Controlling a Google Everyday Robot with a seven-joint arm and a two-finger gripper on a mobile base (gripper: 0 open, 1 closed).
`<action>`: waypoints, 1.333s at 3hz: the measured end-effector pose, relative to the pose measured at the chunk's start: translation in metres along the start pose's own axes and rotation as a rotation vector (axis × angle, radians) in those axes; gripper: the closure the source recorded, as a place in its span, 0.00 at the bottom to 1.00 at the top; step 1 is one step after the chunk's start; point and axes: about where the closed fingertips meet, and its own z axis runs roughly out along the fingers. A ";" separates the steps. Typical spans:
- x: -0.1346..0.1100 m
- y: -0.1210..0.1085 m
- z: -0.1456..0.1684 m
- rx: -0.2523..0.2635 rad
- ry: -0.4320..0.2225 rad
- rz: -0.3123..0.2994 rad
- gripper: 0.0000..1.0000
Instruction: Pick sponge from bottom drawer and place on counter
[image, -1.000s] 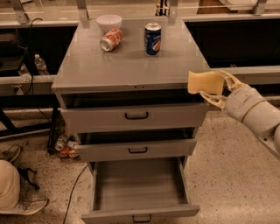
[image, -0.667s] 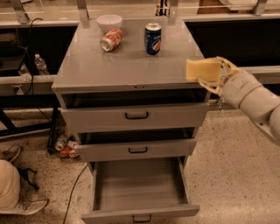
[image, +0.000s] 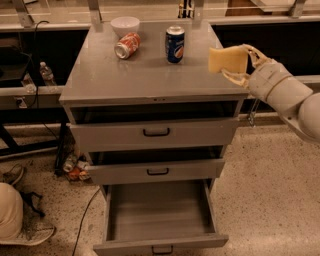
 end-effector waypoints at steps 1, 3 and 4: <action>0.003 -0.011 0.028 0.015 -0.008 0.041 1.00; 0.015 0.000 0.088 -0.051 0.009 0.148 1.00; 0.020 0.014 0.101 -0.100 0.013 0.182 1.00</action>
Offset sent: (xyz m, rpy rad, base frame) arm 0.0855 0.0146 0.0115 0.1225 0.0663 0.0009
